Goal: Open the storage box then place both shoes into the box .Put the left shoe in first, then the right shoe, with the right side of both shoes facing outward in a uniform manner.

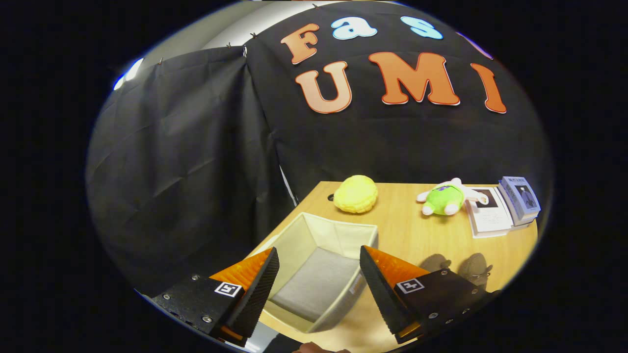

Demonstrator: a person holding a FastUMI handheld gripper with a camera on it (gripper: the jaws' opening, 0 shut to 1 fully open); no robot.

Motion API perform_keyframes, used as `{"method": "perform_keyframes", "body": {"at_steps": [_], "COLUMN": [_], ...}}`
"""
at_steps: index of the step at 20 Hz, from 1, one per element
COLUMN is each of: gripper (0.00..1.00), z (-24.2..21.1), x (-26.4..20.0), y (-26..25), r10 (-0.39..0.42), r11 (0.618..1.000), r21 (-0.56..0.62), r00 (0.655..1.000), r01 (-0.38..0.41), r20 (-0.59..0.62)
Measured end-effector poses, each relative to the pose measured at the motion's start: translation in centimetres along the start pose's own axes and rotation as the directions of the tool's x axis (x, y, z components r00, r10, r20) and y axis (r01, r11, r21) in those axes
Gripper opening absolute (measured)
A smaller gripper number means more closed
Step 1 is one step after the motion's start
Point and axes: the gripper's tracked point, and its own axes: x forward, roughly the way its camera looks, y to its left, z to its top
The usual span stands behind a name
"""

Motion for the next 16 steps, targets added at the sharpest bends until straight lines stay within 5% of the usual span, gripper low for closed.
{"method": "perform_keyframes", "body": {"at_steps": [6, 16], "gripper": [0.99, 0.94], "z": [-4.4, -14.8], "x": [-3.0, 0.0], "y": [-9.0, -19.3], "r10": [-0.165, -0.244], "r11": [0.984, 0.966], "r21": [-0.072, 0.019], "r00": [0.985, 0.929], "r01": [0.161, 0.259], "r20": [-0.044, -0.280]}}
